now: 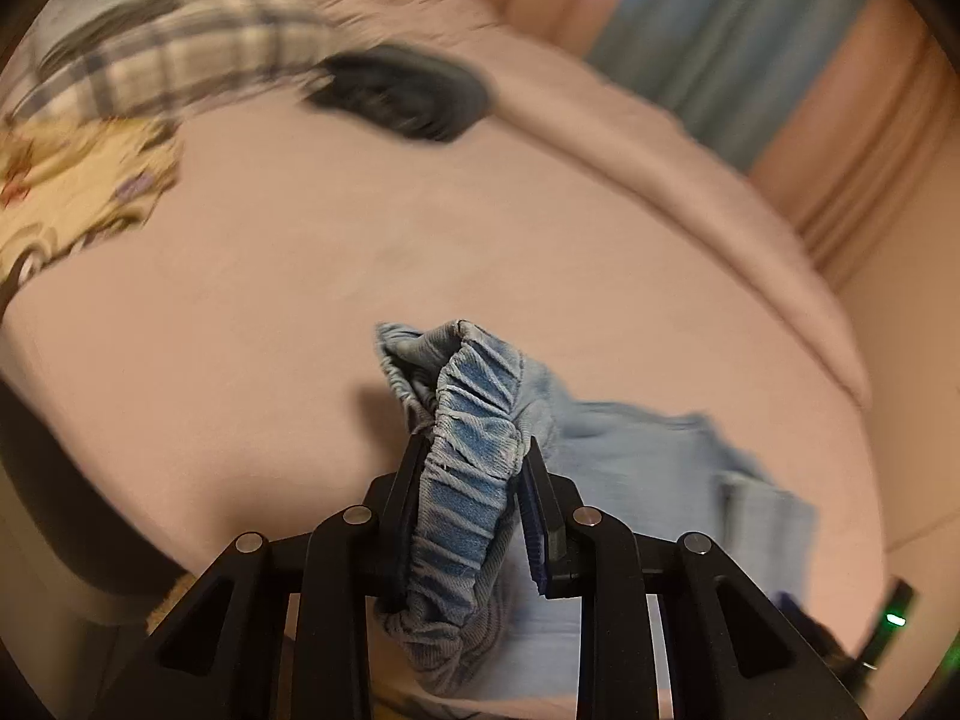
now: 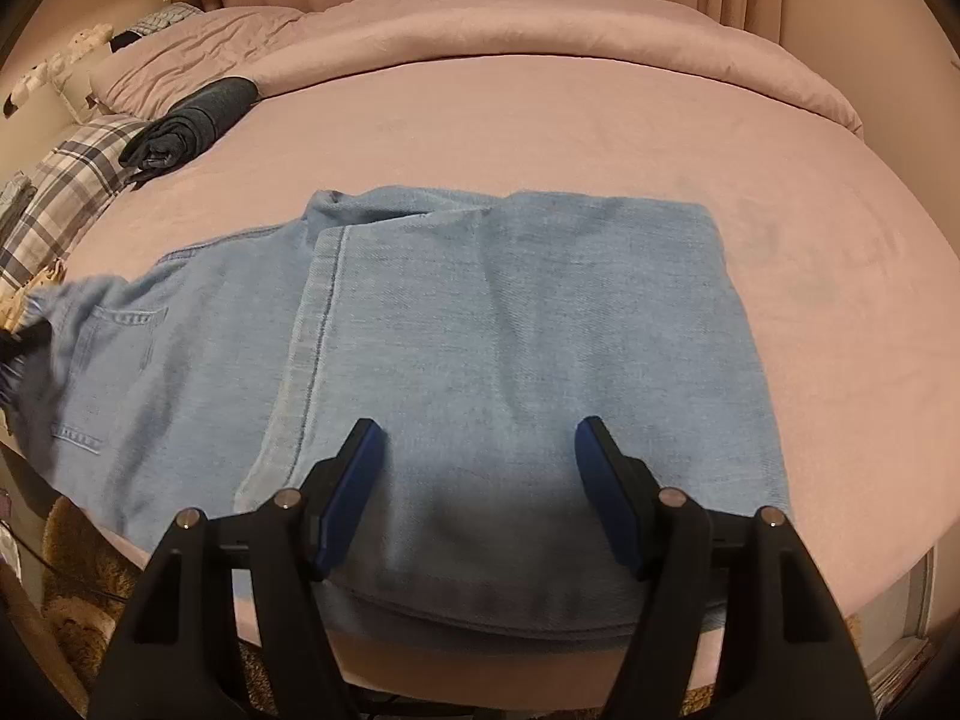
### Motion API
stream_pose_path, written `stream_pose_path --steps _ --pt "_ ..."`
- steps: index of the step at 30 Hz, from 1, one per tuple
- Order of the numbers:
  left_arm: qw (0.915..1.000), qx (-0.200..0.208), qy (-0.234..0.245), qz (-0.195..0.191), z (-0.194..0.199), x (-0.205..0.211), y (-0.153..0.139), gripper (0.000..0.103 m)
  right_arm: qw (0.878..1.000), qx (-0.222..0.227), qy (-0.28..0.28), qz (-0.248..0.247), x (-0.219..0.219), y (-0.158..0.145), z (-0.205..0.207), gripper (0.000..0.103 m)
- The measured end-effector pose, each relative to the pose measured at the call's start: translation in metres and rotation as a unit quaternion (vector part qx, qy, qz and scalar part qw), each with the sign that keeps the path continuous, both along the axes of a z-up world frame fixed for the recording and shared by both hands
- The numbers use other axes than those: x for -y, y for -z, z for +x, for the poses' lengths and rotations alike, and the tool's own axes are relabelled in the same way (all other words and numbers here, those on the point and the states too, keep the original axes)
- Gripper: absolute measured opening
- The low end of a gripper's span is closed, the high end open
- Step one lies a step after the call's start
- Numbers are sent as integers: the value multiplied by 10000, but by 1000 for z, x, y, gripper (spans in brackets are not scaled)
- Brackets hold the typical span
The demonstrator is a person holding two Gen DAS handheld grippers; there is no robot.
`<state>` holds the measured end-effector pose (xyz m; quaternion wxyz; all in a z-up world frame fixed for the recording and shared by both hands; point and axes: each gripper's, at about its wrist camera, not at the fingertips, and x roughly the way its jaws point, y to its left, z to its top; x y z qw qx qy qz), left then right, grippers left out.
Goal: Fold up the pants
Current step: 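Grasp the elastic waistband with the left gripper and lift it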
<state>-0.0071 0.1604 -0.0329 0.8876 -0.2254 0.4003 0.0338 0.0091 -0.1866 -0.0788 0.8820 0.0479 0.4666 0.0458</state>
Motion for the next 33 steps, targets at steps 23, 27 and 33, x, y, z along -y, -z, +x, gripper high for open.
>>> stream_pose_path --steps 23,27,33 --pt "9605 -470 2718 -376 41 213 9 14 9895 161 203 1423 46 -9 -21 55" --pt "9571 -166 2887 -178 28 224 -9 16 9879 204 148 1529 48 -8 -24 56" --pt "9646 212 2623 -189 13 199 -33 47 9853 229 135 1685 52 -10 -25 59"
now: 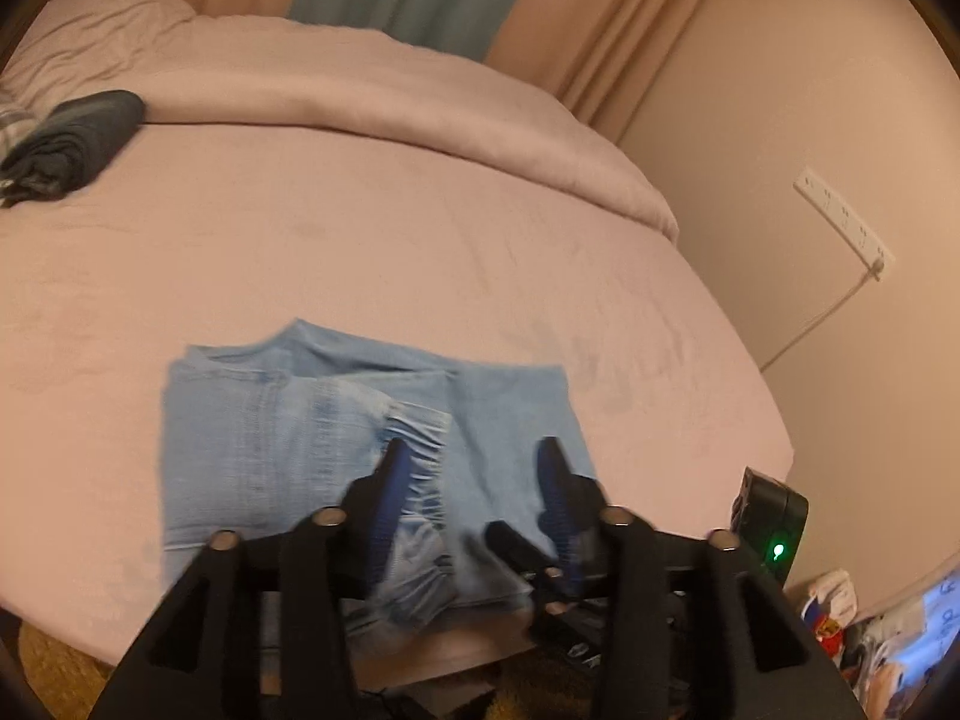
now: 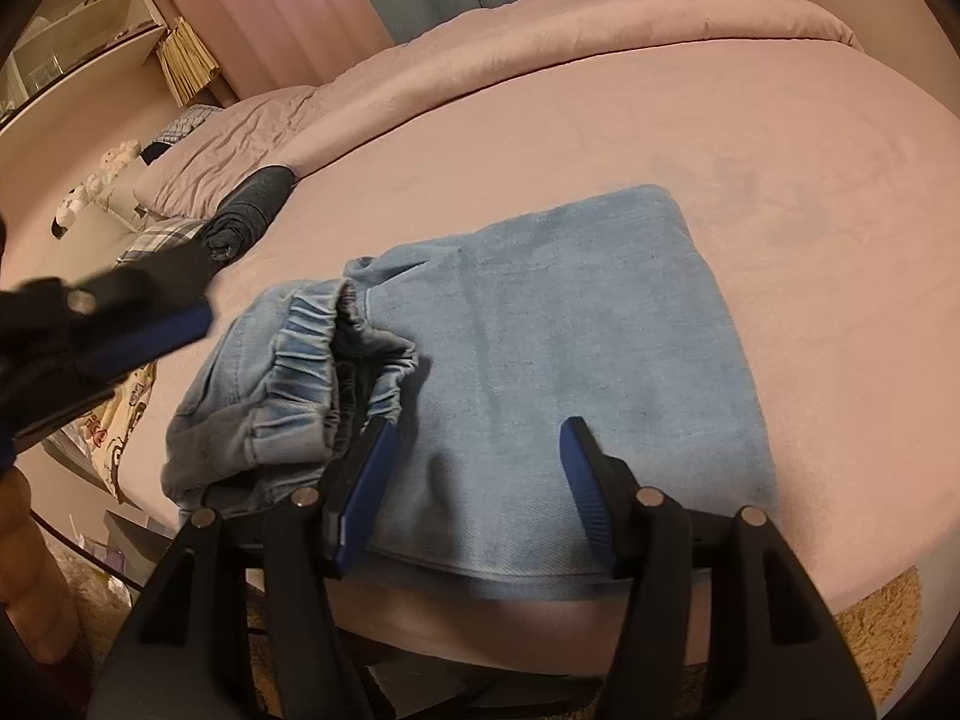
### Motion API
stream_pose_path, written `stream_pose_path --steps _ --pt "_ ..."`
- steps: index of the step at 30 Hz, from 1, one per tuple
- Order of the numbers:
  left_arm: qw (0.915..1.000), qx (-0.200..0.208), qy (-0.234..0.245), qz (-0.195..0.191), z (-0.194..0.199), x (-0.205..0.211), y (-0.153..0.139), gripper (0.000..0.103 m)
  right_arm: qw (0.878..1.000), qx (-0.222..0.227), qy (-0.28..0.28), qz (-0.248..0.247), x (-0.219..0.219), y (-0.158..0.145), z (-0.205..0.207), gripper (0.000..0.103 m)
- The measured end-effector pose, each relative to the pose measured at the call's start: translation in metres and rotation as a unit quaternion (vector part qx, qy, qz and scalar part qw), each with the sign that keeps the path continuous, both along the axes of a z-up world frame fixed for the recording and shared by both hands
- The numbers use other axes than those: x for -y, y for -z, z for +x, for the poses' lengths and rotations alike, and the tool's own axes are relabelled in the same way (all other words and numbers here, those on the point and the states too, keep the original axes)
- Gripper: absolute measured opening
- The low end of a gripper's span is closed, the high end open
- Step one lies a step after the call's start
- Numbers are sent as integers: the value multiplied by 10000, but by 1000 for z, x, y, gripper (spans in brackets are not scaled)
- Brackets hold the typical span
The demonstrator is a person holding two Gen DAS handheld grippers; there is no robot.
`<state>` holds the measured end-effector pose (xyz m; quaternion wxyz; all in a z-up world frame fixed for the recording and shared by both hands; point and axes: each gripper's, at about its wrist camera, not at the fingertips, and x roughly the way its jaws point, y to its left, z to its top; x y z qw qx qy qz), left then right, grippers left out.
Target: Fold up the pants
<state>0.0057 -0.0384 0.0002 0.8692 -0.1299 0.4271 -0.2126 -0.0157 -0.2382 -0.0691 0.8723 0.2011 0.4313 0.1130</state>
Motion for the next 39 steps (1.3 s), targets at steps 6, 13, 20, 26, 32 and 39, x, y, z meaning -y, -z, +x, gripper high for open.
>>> stream_pose_path --steps 6,13,20,26,32,39 --pt "9936 22 -1086 320 -3 -64 10 50 9990 45 22 438 7 -14 -4 72" --pt "9827 -687 -1709 173 4 -123 56 50 9932 -77 -433 1076 -14 -22 3 78" --pt "9811 -1012 -1639 199 3 -131 81 50 9894 -538 -705 1151 -55 -4 19 83" --pt "9815 -931 -1633 374 3 -126 83 50 9840 -750 -846 1374 -78 18 39 76" --pt "9827 -956 -1548 345 0 -129 81 50 9924 -396 -746 894 -87 1 38 33" --pt "9858 -749 -1489 187 -10 -137 67 50 9972 549 -378 330 -65 -55 25 24"
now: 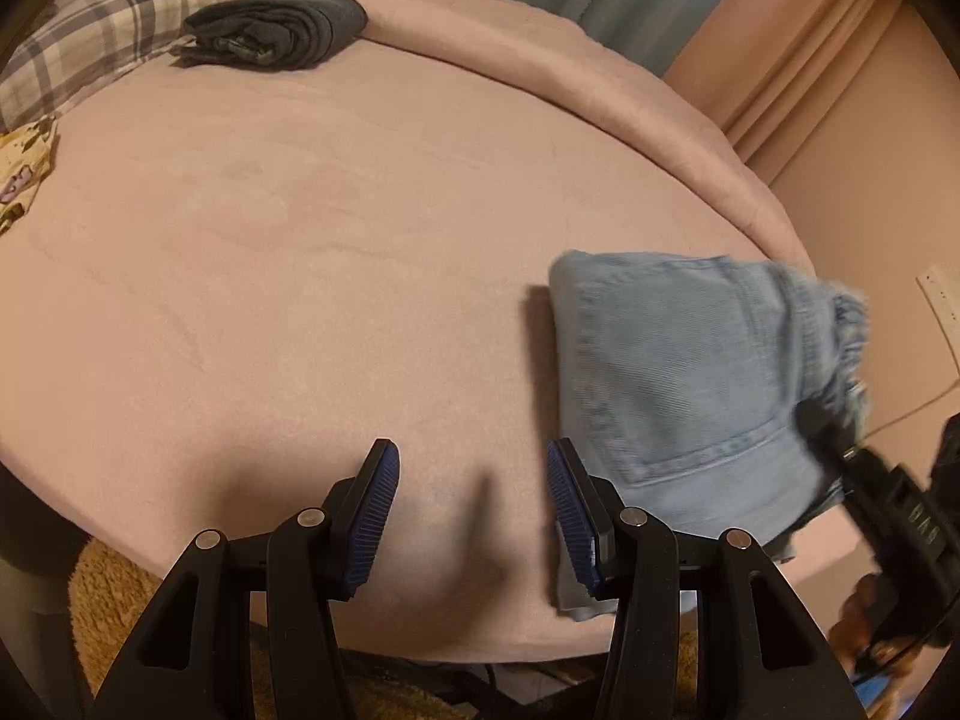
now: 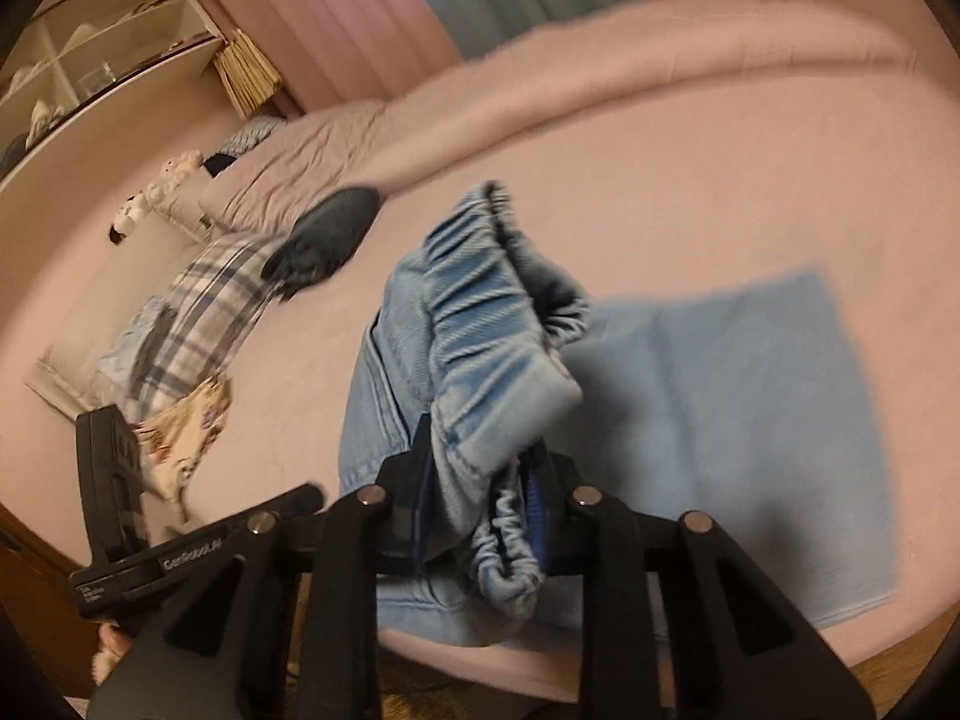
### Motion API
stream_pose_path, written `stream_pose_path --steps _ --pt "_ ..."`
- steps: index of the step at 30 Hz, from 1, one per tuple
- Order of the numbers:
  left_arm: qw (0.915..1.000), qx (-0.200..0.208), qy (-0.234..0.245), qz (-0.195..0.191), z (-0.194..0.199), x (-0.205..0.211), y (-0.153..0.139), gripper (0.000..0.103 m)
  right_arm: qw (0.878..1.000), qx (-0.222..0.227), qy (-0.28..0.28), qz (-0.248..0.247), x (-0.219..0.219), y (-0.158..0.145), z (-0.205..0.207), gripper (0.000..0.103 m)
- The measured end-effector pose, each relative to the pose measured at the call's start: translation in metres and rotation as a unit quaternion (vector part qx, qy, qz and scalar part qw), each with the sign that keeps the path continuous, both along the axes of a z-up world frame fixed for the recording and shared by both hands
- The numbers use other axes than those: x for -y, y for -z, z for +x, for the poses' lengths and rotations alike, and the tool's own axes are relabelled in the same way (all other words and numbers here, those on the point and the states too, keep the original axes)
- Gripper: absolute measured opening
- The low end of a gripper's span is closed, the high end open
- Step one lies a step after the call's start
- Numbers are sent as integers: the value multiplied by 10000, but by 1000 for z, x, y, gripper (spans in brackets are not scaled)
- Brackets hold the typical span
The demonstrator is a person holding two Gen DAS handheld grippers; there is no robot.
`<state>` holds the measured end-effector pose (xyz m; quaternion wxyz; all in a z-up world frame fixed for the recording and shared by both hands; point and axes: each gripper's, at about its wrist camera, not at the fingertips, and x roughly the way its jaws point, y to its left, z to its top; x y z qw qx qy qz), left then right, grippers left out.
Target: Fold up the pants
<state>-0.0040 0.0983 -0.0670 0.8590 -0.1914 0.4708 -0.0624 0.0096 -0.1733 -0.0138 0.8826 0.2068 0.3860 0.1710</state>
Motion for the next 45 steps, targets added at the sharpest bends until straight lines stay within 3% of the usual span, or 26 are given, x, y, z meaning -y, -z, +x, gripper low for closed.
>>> stream_pose_path --steps 8,14,16,21,26,28,32,35,36,39,41,45 --pt "9999 13 113 -72 -2 3 -1 50 9966 550 608 21 45 -41 -6 22" --pt "9991 -5 414 28 2 24 0 50 9937 239 1098 2 69 -16 -18 21" --pt "9984 -30 555 92 4 34 2 50 9903 -30 1370 -244 78 4 -18 21" --pt "9955 -122 916 207 6 56 6 50 9857 -517 1600 -103 97 47 -7 21" --pt "9912 163 1317 7 1 75 -8 50 9864 -458 1561 223 101 35 -8 21" --pt "9877 210 1544 95 0 88 -8 50 9863 -316 1577 363 101 25 -13 21" --pt "9847 -96 1707 329 7 103 12 50 9854 -149 1690 138 98 14 -28 21" --pt "9844 -495 1630 446 14 104 35 54 9841 -586 1656 -254 95 32 -20 27" --pt "9847 -526 1591 469 15 103 38 58 9830 -808 1629 -271 97 42 -16 35" --pt "9844 -537 1622 428 14 99 35 59 9794 -1008 1726 -281 110 46 -17 55" --pt "9845 -563 1606 429 15 96 37 59 9789 -908 1811 -280 117 35 -20 55" --pt "9848 -426 1589 552 10 101 35 59 9759 -264 2031 -760 116 -2 -32 55"
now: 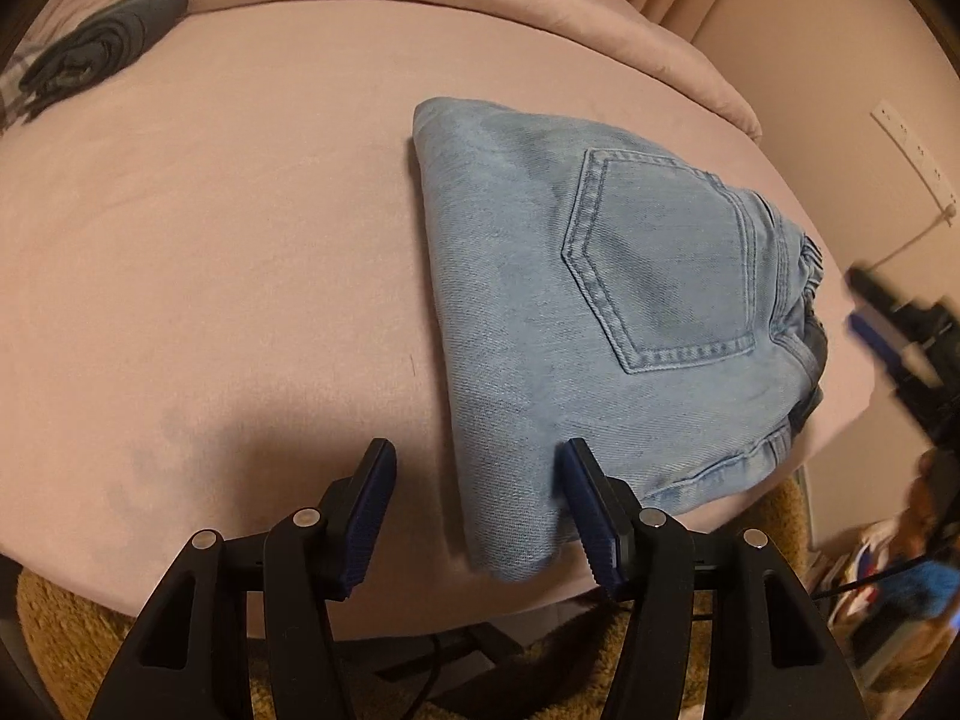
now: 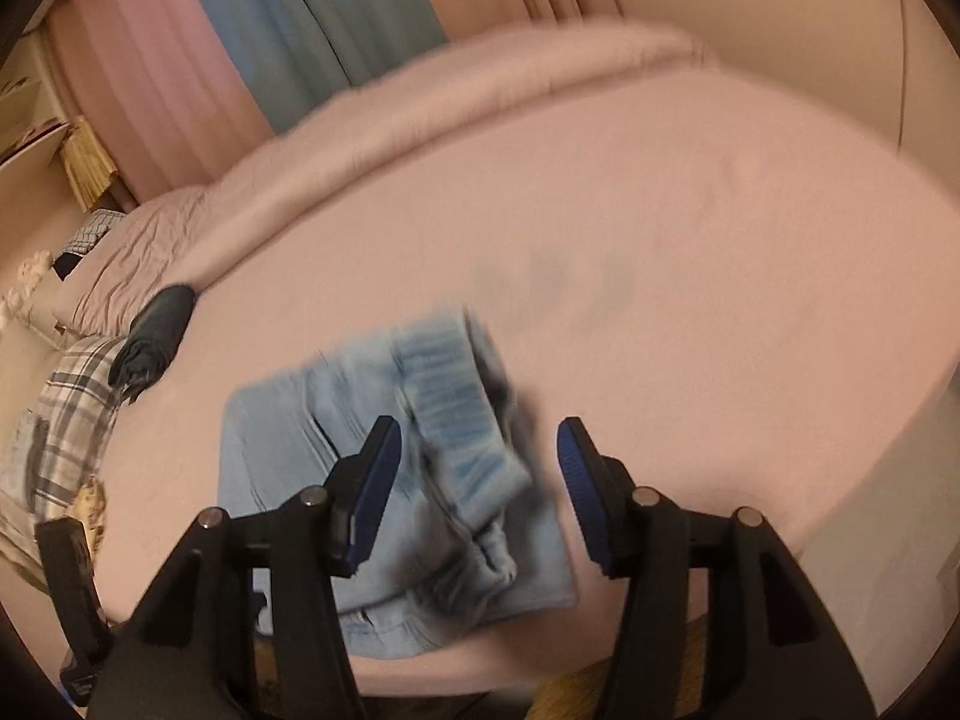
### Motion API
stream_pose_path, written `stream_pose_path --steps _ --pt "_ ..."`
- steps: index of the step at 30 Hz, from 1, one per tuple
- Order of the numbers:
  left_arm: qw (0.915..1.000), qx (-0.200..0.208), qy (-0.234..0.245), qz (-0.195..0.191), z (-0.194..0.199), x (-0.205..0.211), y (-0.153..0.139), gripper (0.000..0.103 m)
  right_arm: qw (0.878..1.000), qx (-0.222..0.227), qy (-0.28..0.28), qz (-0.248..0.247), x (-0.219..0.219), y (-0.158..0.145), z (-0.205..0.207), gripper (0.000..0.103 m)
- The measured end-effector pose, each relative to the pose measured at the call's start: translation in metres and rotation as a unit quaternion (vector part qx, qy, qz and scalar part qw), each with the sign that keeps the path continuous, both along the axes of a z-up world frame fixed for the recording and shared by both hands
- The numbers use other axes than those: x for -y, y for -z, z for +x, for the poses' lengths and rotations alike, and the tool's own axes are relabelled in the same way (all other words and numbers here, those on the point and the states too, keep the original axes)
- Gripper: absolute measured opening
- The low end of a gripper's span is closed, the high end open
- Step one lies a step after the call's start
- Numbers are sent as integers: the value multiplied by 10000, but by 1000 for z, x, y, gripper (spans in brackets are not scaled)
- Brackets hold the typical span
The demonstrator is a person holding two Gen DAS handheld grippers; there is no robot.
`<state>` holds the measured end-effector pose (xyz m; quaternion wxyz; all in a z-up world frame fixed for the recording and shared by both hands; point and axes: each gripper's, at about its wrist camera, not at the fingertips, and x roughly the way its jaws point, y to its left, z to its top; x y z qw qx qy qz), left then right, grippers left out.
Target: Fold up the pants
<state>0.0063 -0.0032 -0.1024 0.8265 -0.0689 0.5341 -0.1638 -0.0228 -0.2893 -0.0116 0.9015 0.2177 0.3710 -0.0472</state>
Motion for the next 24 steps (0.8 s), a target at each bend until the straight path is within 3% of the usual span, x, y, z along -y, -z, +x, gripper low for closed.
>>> stream_pose_path --steps 2,4,5,7,9,11,14,17,19,20,24 --pt "9999 91 51 89 -3 1 1 59 9992 322 -176 -171 -8 -15 0 51" --pt "9999 87 31 72 -4 -1 1 60 9986 322 -409 -75 -9 -11 6 32" --pt "10000 66 5 38 -1 -4 3 60 9984 208 -528 23 -12 -4 13 22" --pt "10000 52 -15 -31 -2 -5 5 60 9974 -196 -686 140 -15 21 24 17" --pt "9999 41 -32 -127 -3 -9 6 61 9960 -561 -692 -98 -17 46 28 13" --pt "9999 106 -62 -122 -8 -8 6 61 9948 -543 -782 -375 -22 59 22 13" --pt "9995 178 -160 -196 -12 -9 4 59 9948 -563 -812 -256 -15 58 18 12" --pt "9974 174 -247 -655 -14 -20 -8 47 9948 -661 -770 -127 -11 49 18 16" --pt "9939 441 -342 -952 -16 -27 -21 42 9935 -693 -853 -281 -20 31 22 20" --pt "9926 555 -366 -1016 -16 -28 -24 33 9931 -623 -927 -366 -28 23 27 20" --pt "9894 627 -423 -1238 -10 -22 -20 24 9850 -196 -1710 -117 -68 -3 47 20"
